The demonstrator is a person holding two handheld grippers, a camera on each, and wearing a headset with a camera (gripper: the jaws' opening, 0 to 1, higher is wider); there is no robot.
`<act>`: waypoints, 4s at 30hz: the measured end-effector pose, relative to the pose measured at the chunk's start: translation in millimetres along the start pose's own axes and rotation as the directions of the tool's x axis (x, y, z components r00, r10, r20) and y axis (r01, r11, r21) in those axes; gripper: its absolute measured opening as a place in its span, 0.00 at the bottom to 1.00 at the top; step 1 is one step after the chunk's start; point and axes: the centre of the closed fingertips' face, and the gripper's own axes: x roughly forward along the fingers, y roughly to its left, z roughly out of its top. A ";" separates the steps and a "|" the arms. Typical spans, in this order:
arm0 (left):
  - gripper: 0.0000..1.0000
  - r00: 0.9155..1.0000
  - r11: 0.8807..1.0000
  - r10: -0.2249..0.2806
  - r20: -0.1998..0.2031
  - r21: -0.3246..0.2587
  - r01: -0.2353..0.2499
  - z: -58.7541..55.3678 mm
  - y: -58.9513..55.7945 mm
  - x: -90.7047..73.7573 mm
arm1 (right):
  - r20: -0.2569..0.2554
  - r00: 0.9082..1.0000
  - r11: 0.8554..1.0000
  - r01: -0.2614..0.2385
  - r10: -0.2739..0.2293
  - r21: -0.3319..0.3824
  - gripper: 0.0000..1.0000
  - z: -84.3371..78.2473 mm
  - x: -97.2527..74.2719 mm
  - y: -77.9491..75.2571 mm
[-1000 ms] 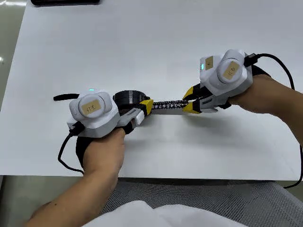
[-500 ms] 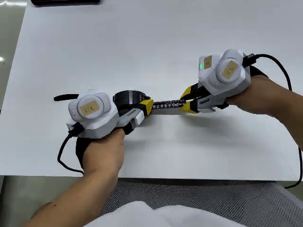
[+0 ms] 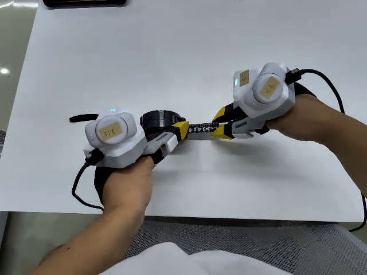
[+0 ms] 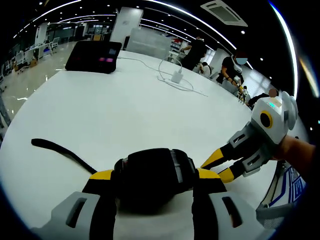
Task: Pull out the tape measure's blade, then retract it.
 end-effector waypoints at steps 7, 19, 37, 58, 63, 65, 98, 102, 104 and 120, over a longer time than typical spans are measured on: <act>0.57 1.000 1.000 -0.005 0.000 -0.007 0.005 0.1 0.1 0.0 | 0.011 1.000 1.000 -0.005 0.005 -0.003 0.11 5.7 7.0 0.8; 0.57 1.000 1.000 -0.010 0.001 -0.009 0.010 0.1 0.2 -0.4 | 0.032 0.999 1.000 -0.014 0.014 -0.002 0.11 15.4 18.2 1.3; 0.57 1.000 1.000 -0.012 0.004 -0.010 0.012 0.1 0.0 -0.4 | 0.050 0.999 1.000 -0.020 0.020 -0.001 0.11 23.8 30.5 0.8; 0.60 1.000 1.000 -0.008 0.011 0.014 0.008 -0.4 -1.4 -0.8 | 0.048 0.999 1.000 0.005 -0.004 -0.014 0.13 19.8 35.7 3.3; 0.60 1.000 1.000 -0.014 0.014 0.007 0.014 0.0 -1.3 -1.3 | 0.046 0.999 1.000 0.003 -0.003 -0.001 0.17 18.7 32.5 4.8; 0.60 1.000 1.000 -0.015 0.010 0.010 0.015 -0.2 -1.5 -1.1 | 0.046 0.999 1.000 0.004 -0.004 0.001 0.17 18.9 31.2 5.1; 0.62 0.988 0.980 -0.138 0.064 0.151 0.128 14.7 -8.7 -18.2 | 0.115 0.992 0.995 0.044 -0.054 0.089 0.30 22.8 1.3 3.9; 0.64 0.986 0.972 -0.155 0.053 0.186 0.143 10.9 -9.6 -20.9 | 0.118 0.991 0.994 0.051 -0.063 0.099 0.33 22.1 -1.2 3.7; 0.64 0.985 0.970 -0.165 0.045 0.186 0.154 8.4 -9.7 -22.0 | 0.116 0.991 0.993 0.053 -0.065 0.103 0.34 21.2 -2.2 3.9; 0.68 0.986 0.944 -0.166 0.007 0.290 0.157 3.7 1.6 -34.5 | 0.124 0.986 0.990 0.097 -0.109 0.099 0.40 14.8 -19.8 5.6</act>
